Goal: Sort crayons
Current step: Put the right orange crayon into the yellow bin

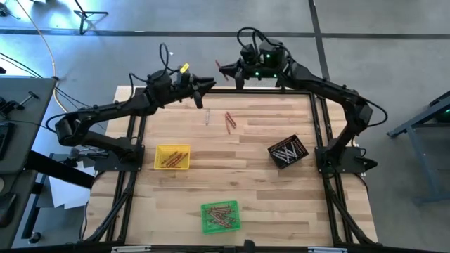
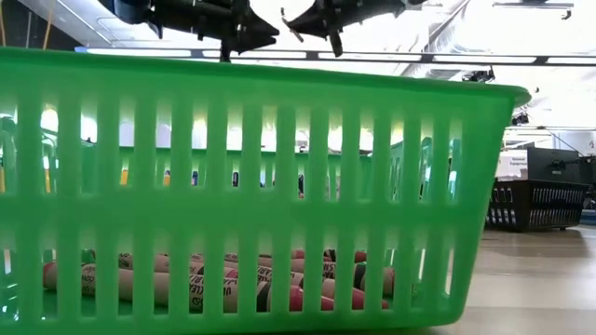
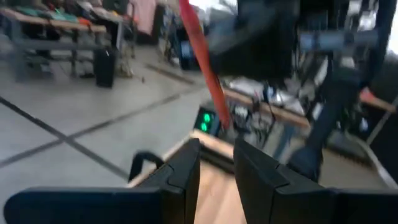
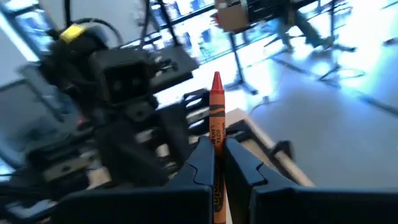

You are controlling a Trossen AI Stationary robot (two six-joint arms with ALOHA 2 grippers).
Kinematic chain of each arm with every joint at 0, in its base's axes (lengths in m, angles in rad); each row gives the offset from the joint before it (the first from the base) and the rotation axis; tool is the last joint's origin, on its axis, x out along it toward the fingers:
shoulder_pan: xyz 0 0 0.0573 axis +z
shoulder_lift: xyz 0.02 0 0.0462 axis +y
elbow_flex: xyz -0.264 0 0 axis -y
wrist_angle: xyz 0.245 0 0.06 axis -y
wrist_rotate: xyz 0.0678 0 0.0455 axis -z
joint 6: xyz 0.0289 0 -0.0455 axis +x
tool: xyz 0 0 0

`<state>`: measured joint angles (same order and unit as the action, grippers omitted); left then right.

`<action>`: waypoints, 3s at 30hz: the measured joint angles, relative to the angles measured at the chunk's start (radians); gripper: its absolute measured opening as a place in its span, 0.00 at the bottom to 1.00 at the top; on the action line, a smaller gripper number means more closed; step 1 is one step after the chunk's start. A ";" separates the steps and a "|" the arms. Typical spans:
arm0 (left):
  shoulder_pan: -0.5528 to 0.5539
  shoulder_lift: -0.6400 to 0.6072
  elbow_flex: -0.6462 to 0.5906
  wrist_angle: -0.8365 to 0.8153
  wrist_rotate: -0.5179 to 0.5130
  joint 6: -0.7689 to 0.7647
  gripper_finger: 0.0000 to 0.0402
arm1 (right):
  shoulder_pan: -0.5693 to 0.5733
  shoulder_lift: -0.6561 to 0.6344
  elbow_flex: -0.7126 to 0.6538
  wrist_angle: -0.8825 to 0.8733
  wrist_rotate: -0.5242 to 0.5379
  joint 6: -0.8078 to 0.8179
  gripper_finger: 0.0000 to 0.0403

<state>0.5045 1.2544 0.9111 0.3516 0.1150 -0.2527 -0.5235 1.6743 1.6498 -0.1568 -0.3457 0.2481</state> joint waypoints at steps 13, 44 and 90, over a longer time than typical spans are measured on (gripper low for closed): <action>-0.067 0.010 0.000 0.073 -0.102 -0.032 0.21 | 0.042 0.005 -0.001 0.051 -0.069 0.005 0.01; -0.108 0.009 0.000 0.140 -0.074 -0.061 0.02 | 0.113 0.017 -0.003 0.081 -0.049 0.016 0.00; -0.578 -0.043 0.000 -1.424 -0.204 -0.819 0.10 | -0.045 -0.371 0.053 -0.918 0.185 -0.163 0.35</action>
<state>-0.0733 1.2116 0.9115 -1.0725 -0.0891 -1.0721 -0.5686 1.3033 1.7027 -1.0747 -0.1612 0.0848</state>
